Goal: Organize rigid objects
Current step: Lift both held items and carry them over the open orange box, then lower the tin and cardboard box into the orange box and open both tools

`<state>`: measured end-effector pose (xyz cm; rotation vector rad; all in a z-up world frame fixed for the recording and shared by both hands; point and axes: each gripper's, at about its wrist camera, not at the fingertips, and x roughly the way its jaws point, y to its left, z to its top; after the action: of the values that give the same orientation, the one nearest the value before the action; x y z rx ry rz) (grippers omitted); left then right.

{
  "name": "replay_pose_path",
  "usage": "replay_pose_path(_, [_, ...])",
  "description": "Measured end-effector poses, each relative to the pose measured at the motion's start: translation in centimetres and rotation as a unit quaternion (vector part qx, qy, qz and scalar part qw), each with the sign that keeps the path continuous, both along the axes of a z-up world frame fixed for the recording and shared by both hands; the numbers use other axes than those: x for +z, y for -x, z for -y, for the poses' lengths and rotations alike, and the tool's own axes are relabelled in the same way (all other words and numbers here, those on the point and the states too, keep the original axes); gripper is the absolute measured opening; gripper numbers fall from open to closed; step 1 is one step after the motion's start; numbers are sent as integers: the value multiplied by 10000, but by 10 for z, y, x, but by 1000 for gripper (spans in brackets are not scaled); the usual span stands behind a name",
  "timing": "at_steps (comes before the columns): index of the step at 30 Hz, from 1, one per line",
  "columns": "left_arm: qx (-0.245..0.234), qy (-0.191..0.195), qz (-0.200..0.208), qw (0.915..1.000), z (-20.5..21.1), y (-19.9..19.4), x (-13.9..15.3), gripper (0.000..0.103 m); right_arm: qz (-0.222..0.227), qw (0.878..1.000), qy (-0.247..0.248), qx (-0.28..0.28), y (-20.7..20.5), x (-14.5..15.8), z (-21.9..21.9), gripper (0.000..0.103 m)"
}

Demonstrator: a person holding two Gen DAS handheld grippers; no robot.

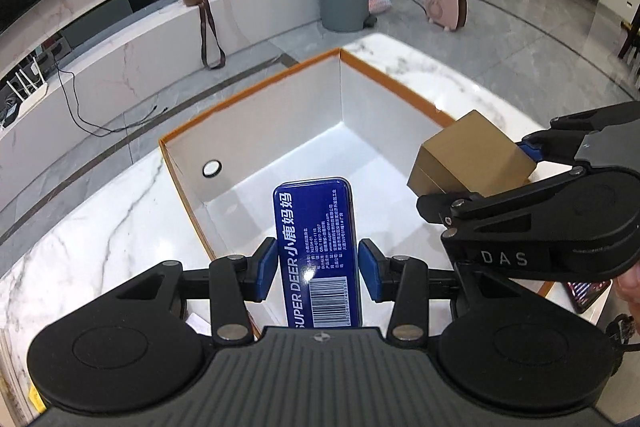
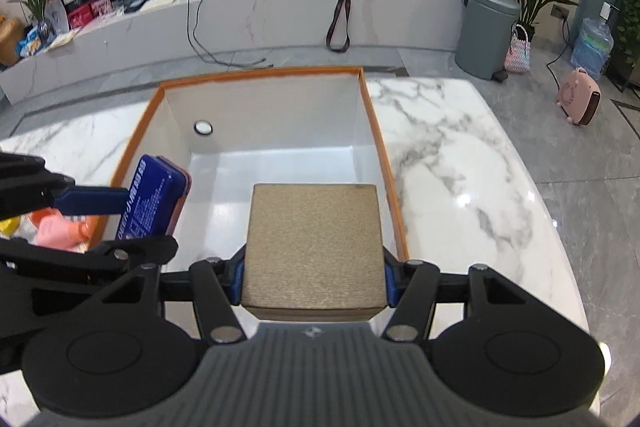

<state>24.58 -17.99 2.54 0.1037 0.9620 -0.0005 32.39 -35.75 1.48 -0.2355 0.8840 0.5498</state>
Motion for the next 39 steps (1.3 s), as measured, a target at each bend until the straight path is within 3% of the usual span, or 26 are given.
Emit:
replay_pose_path(12, [-127, -111, -589, 9981, 8, 2, -36, 50, -269, 9958, 808, 340, 6, -32, -13, 60])
replay_pose_path(21, [-488, -459, -840, 9942, 18, 4, -38, 50, -191, 9915, 1156, 559, 14, -38, -19, 60])
replay_pose_path(27, [-1182, -813, -1131, 9832, 26, 1, -47, 49, -222, 9848, 1465, 903, 22, -45, -27, 60])
replay_pose_path(32, [-1675, -1022, -1372, 9709, 27, -4, -50, 49, -328, 9859, 1229, 1087, 23, -42, -26, 60])
replay_pose_path(39, [-1777, -1136, -1491, 9661, 26, -12, -55, 50, -606, 9844, 1213, 1125, 22, -53, -28, 60])
